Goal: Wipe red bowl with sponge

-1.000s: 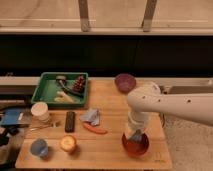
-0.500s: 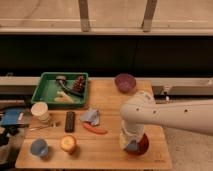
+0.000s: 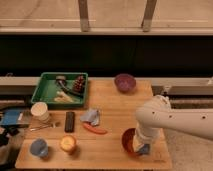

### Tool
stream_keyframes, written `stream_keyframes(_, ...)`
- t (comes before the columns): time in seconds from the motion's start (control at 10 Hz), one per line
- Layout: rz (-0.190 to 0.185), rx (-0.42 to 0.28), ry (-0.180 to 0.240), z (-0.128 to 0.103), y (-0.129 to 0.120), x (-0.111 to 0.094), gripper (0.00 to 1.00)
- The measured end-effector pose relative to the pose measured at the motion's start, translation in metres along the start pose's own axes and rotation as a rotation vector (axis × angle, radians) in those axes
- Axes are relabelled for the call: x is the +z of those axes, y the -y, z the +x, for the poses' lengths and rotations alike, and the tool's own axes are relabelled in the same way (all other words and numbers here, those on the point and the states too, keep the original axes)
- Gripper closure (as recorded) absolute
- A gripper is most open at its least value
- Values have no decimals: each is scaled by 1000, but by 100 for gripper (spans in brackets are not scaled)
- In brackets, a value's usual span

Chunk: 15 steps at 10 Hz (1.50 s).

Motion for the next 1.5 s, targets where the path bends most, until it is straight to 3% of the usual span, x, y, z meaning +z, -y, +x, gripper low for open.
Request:
stream_keyframes(0.2, 20, 16, 10, -22, 8, -9, 100)
stream_keyframes(0.5, 29, -24, 26, -51, -12, -17, 100)
stream_keyframes(0.7, 30, -80, 31, -59, -34, -18, 100)
stream_keyframes(1.1, 29, -133, 38, -29, -56, -12, 100)
stream_keyframes(1.3, 20, -93, 34, -6, -42, -7, 100)
stream_keyframes(1.5, 18, -36, 39, 0, -19, -7, 100)
